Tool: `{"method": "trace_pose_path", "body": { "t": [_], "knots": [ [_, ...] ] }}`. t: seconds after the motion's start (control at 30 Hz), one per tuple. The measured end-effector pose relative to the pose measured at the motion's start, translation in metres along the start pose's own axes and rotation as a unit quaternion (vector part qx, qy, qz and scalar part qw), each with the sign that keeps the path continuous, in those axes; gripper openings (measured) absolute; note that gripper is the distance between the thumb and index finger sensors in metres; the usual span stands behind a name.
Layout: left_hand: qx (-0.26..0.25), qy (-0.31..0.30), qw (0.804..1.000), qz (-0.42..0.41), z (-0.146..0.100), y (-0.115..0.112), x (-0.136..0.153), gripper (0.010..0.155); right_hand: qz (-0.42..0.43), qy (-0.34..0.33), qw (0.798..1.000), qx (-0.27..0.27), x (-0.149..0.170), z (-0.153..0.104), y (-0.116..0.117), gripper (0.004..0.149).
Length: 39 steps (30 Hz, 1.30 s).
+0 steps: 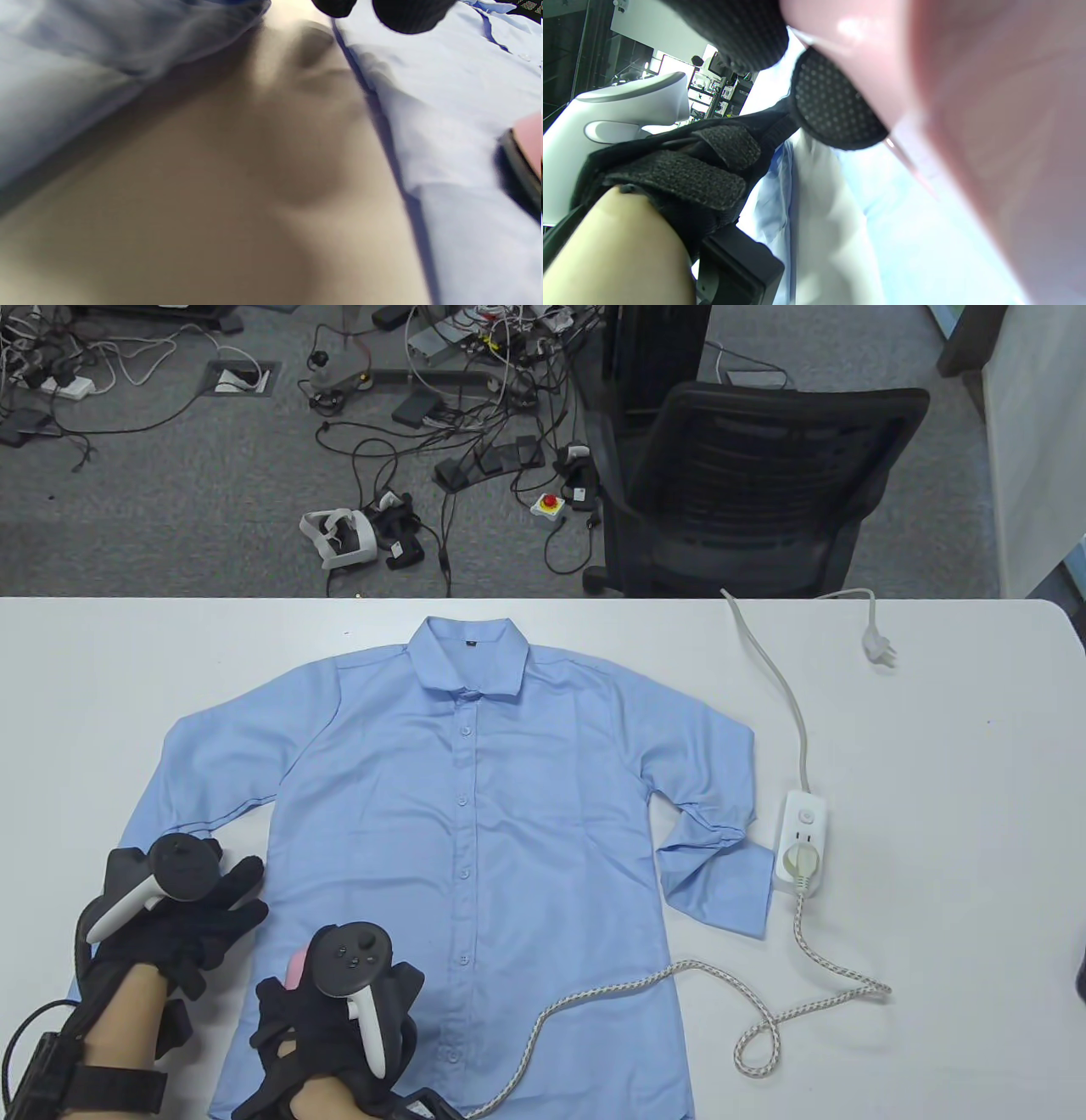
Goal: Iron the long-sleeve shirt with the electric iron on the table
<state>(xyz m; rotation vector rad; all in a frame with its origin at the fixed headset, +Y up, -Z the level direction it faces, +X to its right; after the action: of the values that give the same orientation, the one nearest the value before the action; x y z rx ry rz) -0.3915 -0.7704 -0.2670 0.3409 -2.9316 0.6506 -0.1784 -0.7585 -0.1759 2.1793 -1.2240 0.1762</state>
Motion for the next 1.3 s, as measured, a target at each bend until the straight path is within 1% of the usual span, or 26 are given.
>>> {"method": "trace_pose_path", "body": {
  "t": [0.1,0.27,0.3,0.4,0.43,0.5,0.57,0.73,0.87,1.0,1.3],
  "knots": [
    [0.002,0.000,1.000,0.000,0.000,-0.001,-0.001,0.062,-0.002,0.001,1.000,0.001,0.002,0.000,-0.003,0.078],
    [0.018,-0.017,0.999,0.024,0.002,-0.007,-0.013,0.067,-0.001,-0.005,1.000,0.001,0.001,-0.001,-0.003,0.078],
    [0.024,-0.024,0.999,0.033,0.002,-0.009,-0.017,0.070,-0.004,-0.005,1.000,0.001,0.000,0.000,-0.002,0.078],
    [0.044,-0.033,0.996,0.066,0.003,-0.017,-0.029,0.084,0.001,-0.005,1.000,-0.007,-0.001,0.001,0.003,0.078],
    [0.048,-0.026,0.994,0.097,0.003,-0.019,-0.032,0.087,-0.003,-0.006,1.000,-0.007,-0.003,0.002,0.005,0.078],
    [0.042,-0.017,0.991,0.125,0.002,-0.019,-0.034,0.091,-0.016,-0.004,1.000,-0.004,-0.003,0.001,0.006,0.078],
    [0.035,-0.015,0.991,0.131,0.003,-0.018,-0.035,0.091,-0.018,-0.001,1.000,-0.002,-0.002,-0.001,0.004,0.077],
    [0.041,-0.015,0.991,0.123,0.004,-0.018,-0.033,0.089,-0.023,0.010,1.000,0.009,0.006,-0.004,-0.009,0.077],
    [0.042,-0.016,0.991,0.122,0.005,-0.018,-0.033,0.088,-0.002,0.014,1.000,0.010,0.013,-0.004,-0.021,0.077],
    [0.044,-0.018,0.992,0.118,0.005,-0.018,-0.033,0.088,-0.020,0.019,0.999,0.026,0.018,-0.005,-0.031,0.077],
    [0.046,-0.020,0.992,0.112,0.007,-0.019,-0.032,0.088,-0.026,0.026,0.998,0.050,0.033,-0.011,-0.055,0.077]
  ]
}}
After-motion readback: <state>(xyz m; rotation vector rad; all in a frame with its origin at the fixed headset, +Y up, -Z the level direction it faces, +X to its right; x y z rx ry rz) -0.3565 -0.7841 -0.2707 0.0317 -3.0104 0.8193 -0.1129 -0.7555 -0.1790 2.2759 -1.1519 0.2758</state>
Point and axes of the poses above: the tracker on the back of each hand, its own x axis roughly to the little-finger side, its own z axis roughly from the wrist to the fingertips, y = z × x, the point moved 1 cm from there along z, roughly from the wrist to the fingertips, and after that the axes turned 11 degrees about -x, right-handed, at the moved point
